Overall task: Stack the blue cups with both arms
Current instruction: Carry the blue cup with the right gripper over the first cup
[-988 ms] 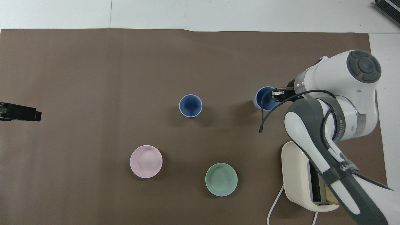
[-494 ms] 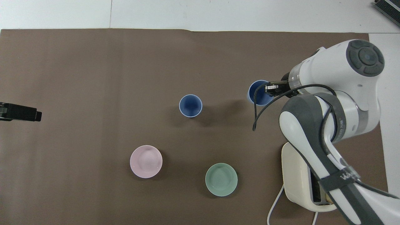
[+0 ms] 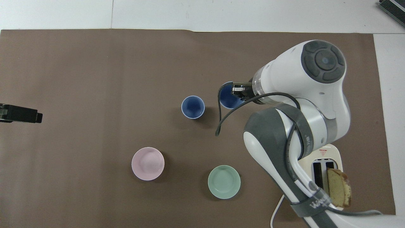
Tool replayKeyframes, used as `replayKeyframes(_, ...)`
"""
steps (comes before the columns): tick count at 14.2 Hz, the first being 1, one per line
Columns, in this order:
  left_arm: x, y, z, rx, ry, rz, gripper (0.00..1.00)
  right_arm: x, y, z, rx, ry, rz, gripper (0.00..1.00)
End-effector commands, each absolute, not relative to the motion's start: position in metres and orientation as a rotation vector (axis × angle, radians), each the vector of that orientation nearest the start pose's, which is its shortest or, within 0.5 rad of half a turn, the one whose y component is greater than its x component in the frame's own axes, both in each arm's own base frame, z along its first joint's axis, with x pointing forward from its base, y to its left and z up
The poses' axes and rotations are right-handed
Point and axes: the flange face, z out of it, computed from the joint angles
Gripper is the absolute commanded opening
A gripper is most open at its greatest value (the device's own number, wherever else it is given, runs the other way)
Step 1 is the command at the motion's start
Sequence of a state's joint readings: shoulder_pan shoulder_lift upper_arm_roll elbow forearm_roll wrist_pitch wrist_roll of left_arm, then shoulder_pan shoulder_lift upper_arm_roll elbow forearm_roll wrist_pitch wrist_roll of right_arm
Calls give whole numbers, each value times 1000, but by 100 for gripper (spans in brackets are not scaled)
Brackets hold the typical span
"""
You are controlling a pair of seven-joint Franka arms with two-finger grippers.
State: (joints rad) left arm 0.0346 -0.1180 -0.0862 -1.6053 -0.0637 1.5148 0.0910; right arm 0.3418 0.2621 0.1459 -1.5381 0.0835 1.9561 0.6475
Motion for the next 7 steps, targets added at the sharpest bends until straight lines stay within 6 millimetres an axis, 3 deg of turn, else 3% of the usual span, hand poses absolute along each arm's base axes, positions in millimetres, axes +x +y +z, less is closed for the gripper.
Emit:
replayKeyframes(1, 508, -33, 668, -3191, 221, -33, 100, 578, 327, 526, -2894, 294, -69, 0)
replayKeyframes(4, 508, -34, 667, -3190, 223, -33, 100, 574, 334, 527, -2877, 285, -55, 0)
replayKeyframes(7, 508, -34, 667, -3192, 224, -33, 100, 581, 338, 513, -2867, 292, -70, 0)
